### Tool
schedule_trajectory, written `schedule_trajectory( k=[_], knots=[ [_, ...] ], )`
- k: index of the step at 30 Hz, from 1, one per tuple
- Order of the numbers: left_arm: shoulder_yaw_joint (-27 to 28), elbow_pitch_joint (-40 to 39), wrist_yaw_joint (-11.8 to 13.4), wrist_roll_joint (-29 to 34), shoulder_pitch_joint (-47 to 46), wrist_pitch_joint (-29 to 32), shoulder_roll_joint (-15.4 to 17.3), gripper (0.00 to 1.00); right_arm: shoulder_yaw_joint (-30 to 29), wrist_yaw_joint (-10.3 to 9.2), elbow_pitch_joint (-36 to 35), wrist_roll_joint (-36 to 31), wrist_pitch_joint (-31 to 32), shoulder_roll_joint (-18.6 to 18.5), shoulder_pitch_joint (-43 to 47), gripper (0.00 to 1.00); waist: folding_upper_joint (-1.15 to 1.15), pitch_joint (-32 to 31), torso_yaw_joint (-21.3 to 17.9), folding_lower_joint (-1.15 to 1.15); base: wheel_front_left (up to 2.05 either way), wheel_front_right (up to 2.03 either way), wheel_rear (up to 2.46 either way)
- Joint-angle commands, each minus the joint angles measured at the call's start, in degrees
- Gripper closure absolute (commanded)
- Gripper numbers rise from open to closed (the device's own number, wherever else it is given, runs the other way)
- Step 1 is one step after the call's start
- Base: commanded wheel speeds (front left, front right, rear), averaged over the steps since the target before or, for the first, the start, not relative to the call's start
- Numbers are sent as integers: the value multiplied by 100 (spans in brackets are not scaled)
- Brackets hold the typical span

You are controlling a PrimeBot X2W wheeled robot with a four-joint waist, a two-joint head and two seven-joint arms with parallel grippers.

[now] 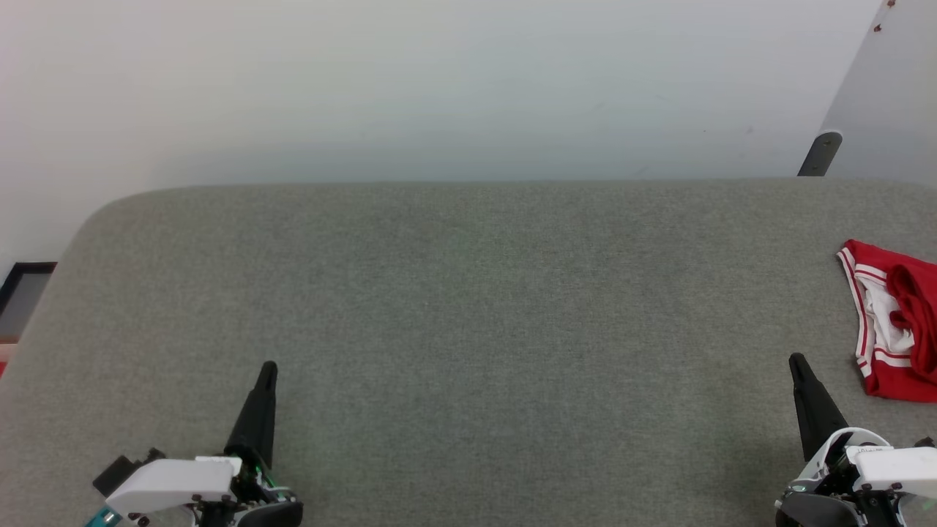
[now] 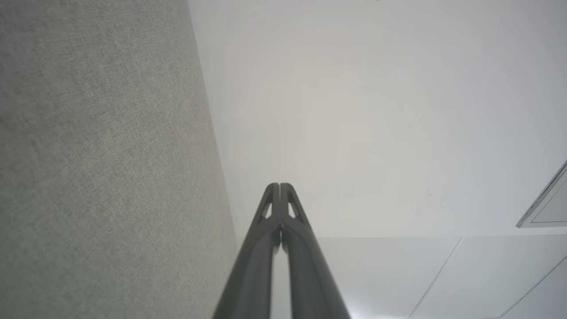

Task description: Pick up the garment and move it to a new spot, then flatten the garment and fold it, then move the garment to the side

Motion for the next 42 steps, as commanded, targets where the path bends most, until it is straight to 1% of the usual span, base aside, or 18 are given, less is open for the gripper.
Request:
schedule_trajectory(
  k=[1,42],
  knots=[
    [13,6,-35,-18,-56,13,3,100,1,2,1,26,13,23,-20,100,0,0,0,0,0,0,0],
    [13,5,-35,-19,-55,11,3,100,3,2,1,27,12,22,-20,100,0,0,0,0,0,0,0]
  ],
)
